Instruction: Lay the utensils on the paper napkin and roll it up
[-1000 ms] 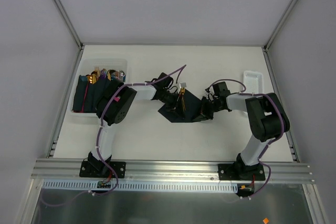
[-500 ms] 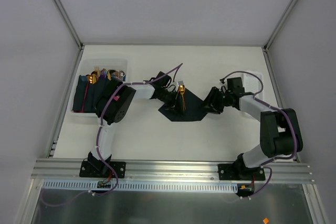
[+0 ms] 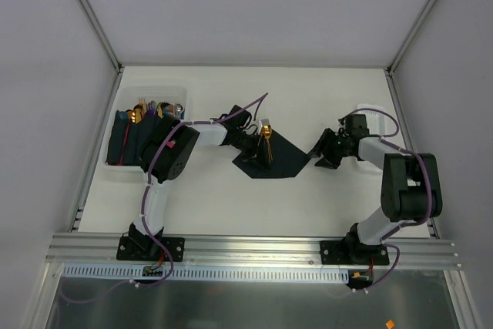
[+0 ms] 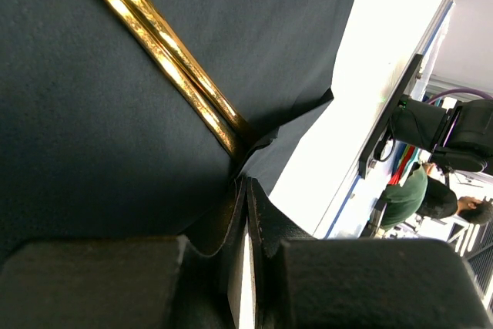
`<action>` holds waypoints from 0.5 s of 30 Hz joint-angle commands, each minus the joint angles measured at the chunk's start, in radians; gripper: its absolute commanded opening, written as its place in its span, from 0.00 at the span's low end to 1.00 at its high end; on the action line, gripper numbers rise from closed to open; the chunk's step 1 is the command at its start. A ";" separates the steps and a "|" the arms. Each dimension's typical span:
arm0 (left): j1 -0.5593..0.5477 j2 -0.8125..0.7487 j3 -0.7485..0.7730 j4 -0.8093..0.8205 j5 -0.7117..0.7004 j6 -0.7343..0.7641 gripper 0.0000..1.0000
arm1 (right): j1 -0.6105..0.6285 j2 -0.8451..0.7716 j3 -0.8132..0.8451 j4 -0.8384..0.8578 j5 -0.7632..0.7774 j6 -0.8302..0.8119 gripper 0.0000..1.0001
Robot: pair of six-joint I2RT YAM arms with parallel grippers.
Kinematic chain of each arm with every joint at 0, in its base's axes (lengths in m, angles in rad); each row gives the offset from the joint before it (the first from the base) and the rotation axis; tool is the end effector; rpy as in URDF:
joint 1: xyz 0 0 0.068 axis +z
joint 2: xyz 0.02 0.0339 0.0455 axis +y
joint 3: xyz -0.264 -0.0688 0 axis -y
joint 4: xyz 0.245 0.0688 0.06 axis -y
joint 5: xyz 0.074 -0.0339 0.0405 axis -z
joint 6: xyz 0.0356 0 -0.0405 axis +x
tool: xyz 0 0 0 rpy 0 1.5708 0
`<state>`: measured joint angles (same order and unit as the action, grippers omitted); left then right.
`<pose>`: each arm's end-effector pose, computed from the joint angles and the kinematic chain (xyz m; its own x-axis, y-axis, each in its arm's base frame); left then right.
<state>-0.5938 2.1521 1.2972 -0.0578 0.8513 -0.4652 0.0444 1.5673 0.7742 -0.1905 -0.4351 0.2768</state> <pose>0.3419 -0.2631 0.1116 -0.9225 0.2661 -0.2797 0.3761 0.4567 -0.8062 0.2917 0.0280 0.1565 -0.8748 0.2092 -0.4370 -0.0359 0.8716 0.4889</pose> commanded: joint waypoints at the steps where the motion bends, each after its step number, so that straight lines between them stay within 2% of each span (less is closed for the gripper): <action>1: 0.008 0.023 -0.003 0.003 -0.055 0.002 0.04 | -0.001 0.054 0.059 -0.021 0.029 -0.036 0.54; 4: 0.008 0.026 -0.001 0.001 -0.054 0.002 0.04 | -0.001 0.085 0.069 -0.004 0.030 -0.050 0.52; 7: 0.009 0.029 0.002 0.001 -0.055 0.002 0.04 | -0.001 0.100 0.085 0.011 0.022 -0.060 0.45; 8: 0.009 0.029 0.002 0.003 -0.054 -0.001 0.04 | -0.001 0.108 0.092 0.000 0.019 -0.064 0.39; 15: 0.012 0.028 0.002 0.001 -0.055 -0.003 0.04 | -0.001 0.149 0.155 -0.053 -0.002 -0.106 0.28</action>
<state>-0.5938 2.1532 1.2972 -0.0566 0.8520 -0.4702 0.0444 1.6981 0.8864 -0.2005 -0.4385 0.2161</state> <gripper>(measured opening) 0.039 0.293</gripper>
